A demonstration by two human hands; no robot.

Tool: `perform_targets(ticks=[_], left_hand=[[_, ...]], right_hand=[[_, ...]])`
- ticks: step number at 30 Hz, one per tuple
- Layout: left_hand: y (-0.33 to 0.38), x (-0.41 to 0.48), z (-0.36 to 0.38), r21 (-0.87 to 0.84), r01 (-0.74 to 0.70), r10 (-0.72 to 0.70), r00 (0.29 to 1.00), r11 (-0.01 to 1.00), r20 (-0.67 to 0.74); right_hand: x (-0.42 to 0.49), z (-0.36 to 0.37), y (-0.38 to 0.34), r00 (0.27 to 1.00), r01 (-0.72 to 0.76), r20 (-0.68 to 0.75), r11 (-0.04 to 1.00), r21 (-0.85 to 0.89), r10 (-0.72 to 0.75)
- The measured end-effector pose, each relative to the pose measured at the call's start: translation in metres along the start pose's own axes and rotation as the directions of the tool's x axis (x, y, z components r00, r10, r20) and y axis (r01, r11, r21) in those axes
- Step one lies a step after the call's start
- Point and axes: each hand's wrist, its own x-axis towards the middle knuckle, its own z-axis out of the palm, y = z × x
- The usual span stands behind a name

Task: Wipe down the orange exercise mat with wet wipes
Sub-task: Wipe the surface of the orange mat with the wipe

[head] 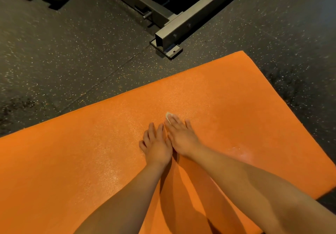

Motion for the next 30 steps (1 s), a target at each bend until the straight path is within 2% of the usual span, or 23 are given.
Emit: perform_targets(ticks=[2,4,6,8,10,12,14,16,18,20,22,24,26,28,30], left_hand=[[-0.004,0.0,0.002,0.012,-0.009,0.009,1.0,1.0,0.009],[-0.007,-0.002,0.001,0.049,-0.042,0.041,0.999,0.998,0.015],[-0.008,0.0,-0.001,0.061,-0.045,0.043,0.999,0.997,0.021],[-0.005,0.004,-0.005,0.049,-0.028,0.028,1.0,0.998,-0.008],[0.0,0.011,-0.008,0.024,-0.022,0.023,0.998,0.999,-0.053],[0.001,0.021,-0.012,0.014,-0.018,0.019,0.997,1.0,-0.078],[-0.001,0.032,-0.016,-0.001,0.017,-0.017,0.997,1.0,-0.07],[-0.005,0.039,-0.016,0.015,0.044,-0.043,0.998,0.999,-0.045],[-0.008,0.04,-0.015,0.054,0.033,-0.031,0.999,0.998,-0.032],[-0.01,0.04,-0.015,0.067,0.022,-0.02,0.999,0.998,-0.028],[-0.009,0.04,-0.016,0.056,0.029,-0.028,0.999,0.998,-0.019],[-0.009,0.041,-0.015,0.042,0.039,-0.038,0.999,0.998,-0.019],[-0.008,0.041,-0.013,0.02,0.048,-0.047,0.998,0.999,-0.042],[-0.006,0.043,-0.013,-0.012,0.06,-0.061,0.994,0.998,-0.089],[-0.004,0.047,-0.014,-0.015,0.069,-0.07,0.991,0.998,-0.118]], right_hand=[[0.007,-0.005,0.01,0.999,-0.021,-0.026,0.999,-0.034,0.021],[0.011,-0.012,0.028,0.971,-0.206,-0.123,0.978,-0.011,0.203],[0.018,-0.018,0.042,0.891,-0.405,-0.188,0.911,0.076,0.412],[0.025,-0.017,0.038,0.865,-0.447,-0.195,0.887,0.115,0.462],[0.03,-0.013,0.022,0.934,-0.313,-0.15,0.945,0.094,0.325],[0.033,-0.009,0.007,0.994,-0.074,-0.083,0.997,0.03,0.077],[0.039,-0.006,0.004,0.995,0.092,-0.038,0.995,-0.037,-0.093],[0.044,-0.007,0.011,0.995,0.064,-0.073,0.995,-0.075,-0.07],[0.044,-0.012,0.026,0.98,-0.14,-0.148,0.989,-0.04,0.133],[0.044,-0.019,0.04,0.911,-0.35,-0.213,0.935,0.051,0.352],[0.049,-0.022,0.038,0.876,-0.414,-0.218,0.903,0.112,0.429],[0.054,-0.022,0.02,0.93,-0.316,-0.171,0.945,0.083,0.326],[0.056,-0.02,-0.003,0.992,-0.084,-0.09,0.996,0.009,0.084],[0.056,-0.019,-0.013,0.997,0.08,-0.018,0.996,-0.038,-0.08],[0.058,-0.022,-0.001,0.996,0.061,-0.052,0.994,-0.093,-0.066]])
